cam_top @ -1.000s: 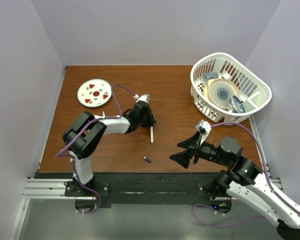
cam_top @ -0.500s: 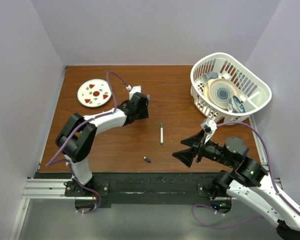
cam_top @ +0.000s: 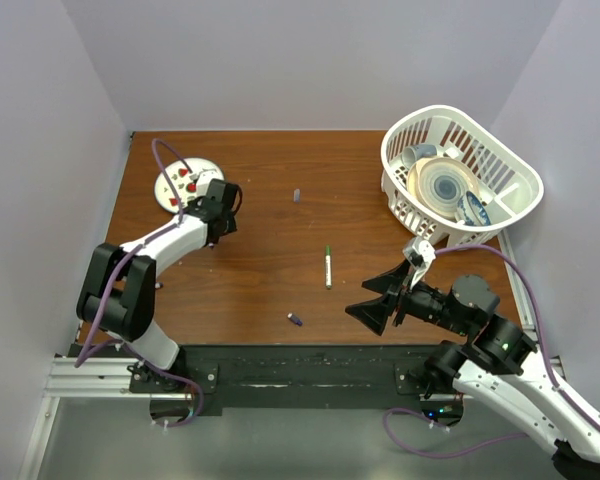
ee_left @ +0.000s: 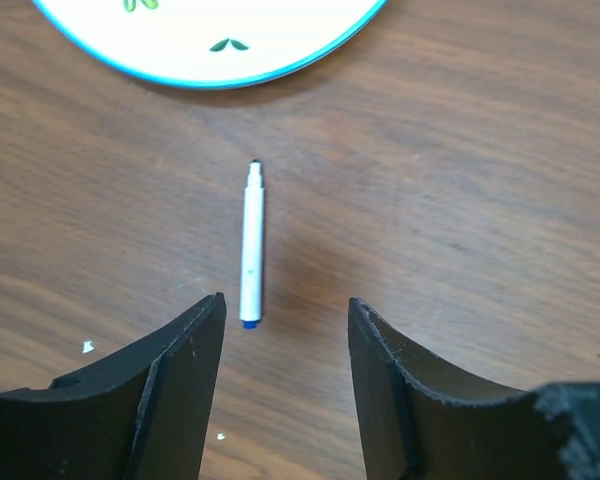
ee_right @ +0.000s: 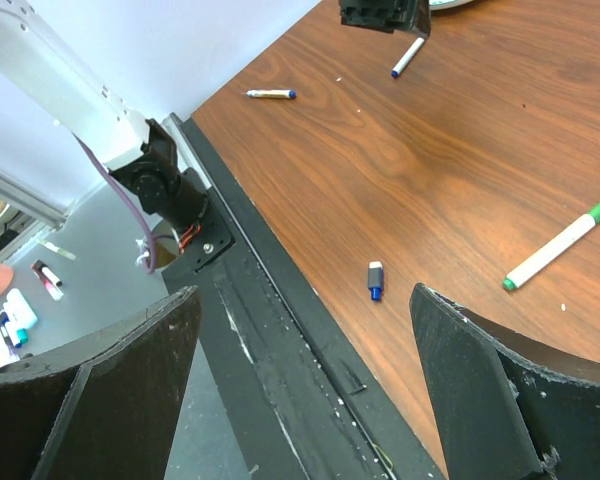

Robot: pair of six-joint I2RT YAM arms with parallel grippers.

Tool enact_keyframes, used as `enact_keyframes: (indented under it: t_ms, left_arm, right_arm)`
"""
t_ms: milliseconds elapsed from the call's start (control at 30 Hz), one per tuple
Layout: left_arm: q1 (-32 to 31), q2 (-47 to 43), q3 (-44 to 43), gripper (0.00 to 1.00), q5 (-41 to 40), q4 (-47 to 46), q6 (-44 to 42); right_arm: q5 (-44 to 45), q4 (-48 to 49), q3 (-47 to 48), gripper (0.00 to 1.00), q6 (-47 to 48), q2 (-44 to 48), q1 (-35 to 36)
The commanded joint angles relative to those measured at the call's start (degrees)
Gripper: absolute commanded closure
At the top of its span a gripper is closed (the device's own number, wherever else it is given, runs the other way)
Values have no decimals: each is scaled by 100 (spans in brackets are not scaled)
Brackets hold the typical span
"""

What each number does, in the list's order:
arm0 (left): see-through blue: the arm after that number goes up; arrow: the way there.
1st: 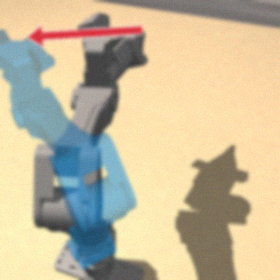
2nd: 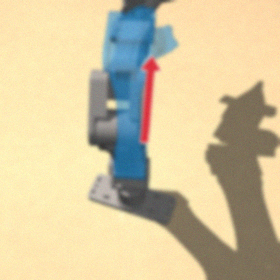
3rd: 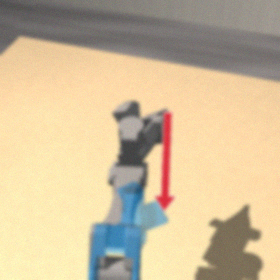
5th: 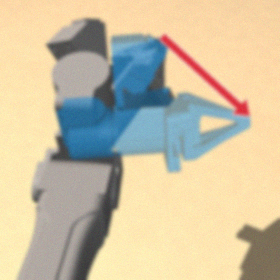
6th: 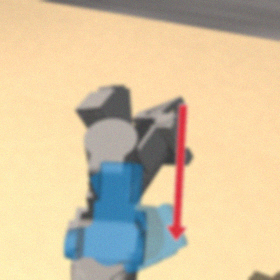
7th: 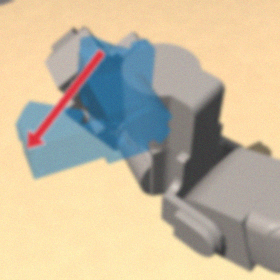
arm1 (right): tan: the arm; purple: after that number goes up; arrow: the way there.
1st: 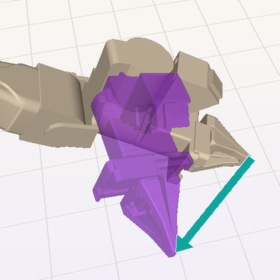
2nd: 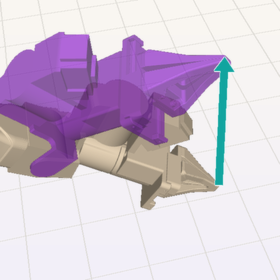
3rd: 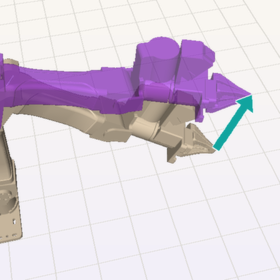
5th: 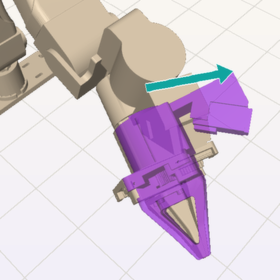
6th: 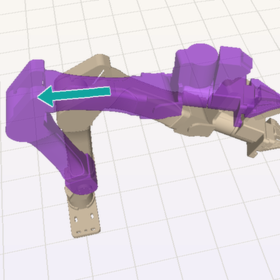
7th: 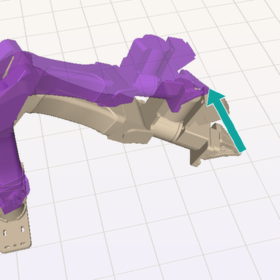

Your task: Insert the pens into the pen caps

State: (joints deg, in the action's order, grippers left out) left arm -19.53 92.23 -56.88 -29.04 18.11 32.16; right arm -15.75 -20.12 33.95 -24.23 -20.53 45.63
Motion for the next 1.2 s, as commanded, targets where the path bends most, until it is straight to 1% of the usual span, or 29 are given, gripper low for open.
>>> enact_keyframes:
  t_ms: [0,133,300,600,700,733,800,833,900,933,967,1000,1067,1100,1167]
  left_arm:
    - [229,14,89,44,65,-53,-184]
    - [458,217,142,47,284,-62,-175]
    - [538,260,441,50,548,-378,-193]
    - [643,726,494,62,855,-677,-307]
    - [670,823,494,68,900,-730,-368]
    - [678,832,485,75,926,-738,-395]
    - [687,850,468,83,970,-721,-404]
    - [687,815,468,92,1005,-712,-404]
    - [679,649,538,100,1145,-738,-448]
    - [679,561,573,100,1215,-756,-491]
    - [670,464,660,100,1277,-765,-553]
    - [652,193,722,100,1504,-808,-605]
    - [582,-150,976,100,1760,-1019,-719]
    - [469,-526,1064,100,2013,-1072,-720]
    - [206,-924,1310,100,2322,-1292,-773]
  right_arm:
    - [28,-27,164,11,59,93,-1]
    - [72,-97,173,11,59,172,-1]
    - [151,-150,147,11,59,208,-1]
    - [186,-141,155,11,41,164,-1]
    - [177,-150,164,11,41,155,-1]
    - [177,-150,155,11,32,146,-10]
    - [186,-150,155,11,6,146,-1]
    - [212,-133,138,11,-3,146,8]
    - [291,-89,111,11,-125,85,-1]
    - [352,-71,68,11,-213,50,-1]
    - [719,-36,41,11,-362,-37,-1]
    - [948,-62,58,11,-703,-238,-1]
    - [1318,-19,50,11,-995,-538,-1]
    - [1363,51,41,11,-1248,-861,-10]
    - [1390,436,-11,11,-1461,-1136,8]
